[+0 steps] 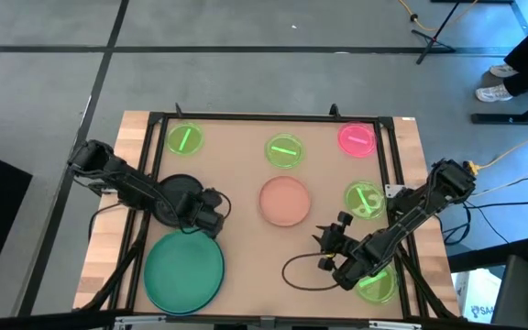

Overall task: Stack plastic plates
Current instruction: Stack the black plate on top of the green plate

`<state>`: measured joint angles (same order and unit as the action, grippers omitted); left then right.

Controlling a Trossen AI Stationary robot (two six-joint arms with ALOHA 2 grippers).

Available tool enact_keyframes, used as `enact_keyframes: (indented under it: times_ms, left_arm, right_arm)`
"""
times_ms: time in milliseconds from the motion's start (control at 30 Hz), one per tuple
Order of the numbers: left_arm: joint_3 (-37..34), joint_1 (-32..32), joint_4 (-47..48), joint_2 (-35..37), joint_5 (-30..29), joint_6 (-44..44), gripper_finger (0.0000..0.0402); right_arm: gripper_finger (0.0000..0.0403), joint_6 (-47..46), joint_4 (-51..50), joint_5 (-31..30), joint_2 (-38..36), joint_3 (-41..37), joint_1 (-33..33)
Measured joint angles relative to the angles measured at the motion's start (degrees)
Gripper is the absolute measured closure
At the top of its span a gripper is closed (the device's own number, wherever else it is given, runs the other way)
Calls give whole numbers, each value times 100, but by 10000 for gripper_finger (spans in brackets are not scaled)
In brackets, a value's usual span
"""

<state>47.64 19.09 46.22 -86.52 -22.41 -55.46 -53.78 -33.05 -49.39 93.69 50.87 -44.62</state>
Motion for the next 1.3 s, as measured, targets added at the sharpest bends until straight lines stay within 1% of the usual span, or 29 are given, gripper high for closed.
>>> enact_keyframes:
  times_ms: [167,267,500,600,700,800,900,1100,1200,1300]
  left_arm:
    - [0,-2,552,0,-95,-454,241]
    - [0,0,635,0,-113,-585,241]
    - [-86,-134,642,-46,360,-595,241]
    - [-242,-202,512,-46,415,-599,241]
    - [-462,-264,251,-46,672,-480,241]
    - [-573,-273,235,-47,742,-365,247]
    - [-579,-271,219,-46,711,-205,270]
    - [-580,-271,282,-46,672,174,344]
    - [-477,-266,525,-46,556,199,376]
    - [-232,-159,877,-46,344,207,394]
  right_arm:
    - [276,0,72,5,0,0,-2]
    - [276,2,124,48,0,0,-2]
    - [276,44,191,48,2,0,0]
    - [276,44,203,52,4,0,0]
    - [276,46,207,52,4,0,0]
    - [276,48,209,52,4,0,0]
    - [276,48,210,52,4,0,0]
    - [276,56,210,47,4,1,0]
    - [276,158,210,46,4,2,0]
    - [276,160,219,44,4,2,0]
